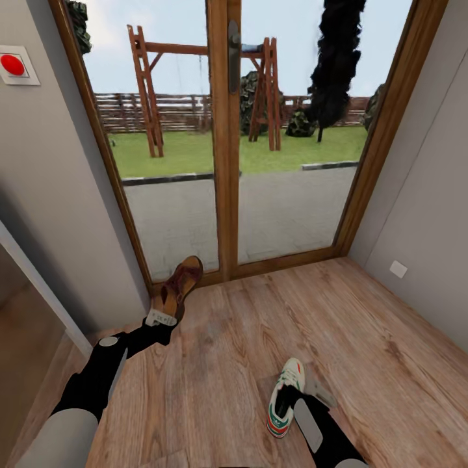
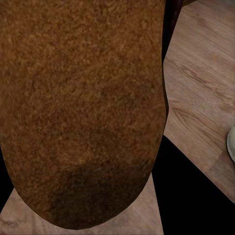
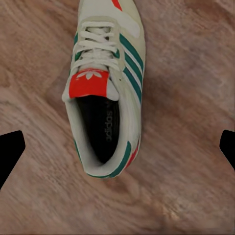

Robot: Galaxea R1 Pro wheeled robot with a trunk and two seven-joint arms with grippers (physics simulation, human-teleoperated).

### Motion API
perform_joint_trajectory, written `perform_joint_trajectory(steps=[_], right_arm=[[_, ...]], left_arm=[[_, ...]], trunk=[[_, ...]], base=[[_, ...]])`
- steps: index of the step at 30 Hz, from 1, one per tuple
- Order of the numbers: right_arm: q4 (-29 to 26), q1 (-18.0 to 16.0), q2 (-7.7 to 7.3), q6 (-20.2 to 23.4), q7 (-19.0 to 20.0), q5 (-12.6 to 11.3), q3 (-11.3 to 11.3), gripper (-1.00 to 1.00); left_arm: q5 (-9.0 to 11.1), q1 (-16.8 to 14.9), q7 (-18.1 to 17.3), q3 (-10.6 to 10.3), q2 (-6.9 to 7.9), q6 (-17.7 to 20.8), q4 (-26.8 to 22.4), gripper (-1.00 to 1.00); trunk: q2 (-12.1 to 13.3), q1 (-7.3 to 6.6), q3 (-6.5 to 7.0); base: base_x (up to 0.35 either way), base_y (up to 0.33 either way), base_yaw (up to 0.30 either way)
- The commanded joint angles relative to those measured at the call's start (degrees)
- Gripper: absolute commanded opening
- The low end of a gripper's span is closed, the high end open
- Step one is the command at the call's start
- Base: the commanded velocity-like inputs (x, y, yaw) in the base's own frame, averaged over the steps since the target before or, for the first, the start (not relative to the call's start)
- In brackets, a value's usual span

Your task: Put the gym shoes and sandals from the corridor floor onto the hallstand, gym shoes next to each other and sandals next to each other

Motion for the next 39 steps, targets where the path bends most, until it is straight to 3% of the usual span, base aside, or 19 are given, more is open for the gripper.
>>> perform_joint_trajectory(steps=[1, 21, 39], right_arm=[[0.3, -0.01, 0.04, -0.46, -0.21, -0.64, -0.14, 1.0], [0.81, -0.01, 0.04, -1.15, -0.29, -0.98, -0.25, 1.0], [0.78, -0.01, 0.04, -1.24, -0.29, -0.97, -0.25, 1.0]], left_arm=[[-0.25, -0.03, -0.29, 0.17, -0.03, 0.35, -0.1, -1.0], [-0.17, -0.02, -0.21, 0.52, -0.2, 0.37, -0.18, -1.0], [-0.17, -0.02, -0.19, -0.21, -0.29, 0.31, -0.18, -1.0]], trunk=[[-0.02, -0.01, -0.05], [-0.02, -0.01, -0.05], [-0.02, -0.01, -0.61]], base=[[0.056, 0.0, 0.0], [0.148, 0.0, 0.0], [0.008, 0.0, 0.0]])
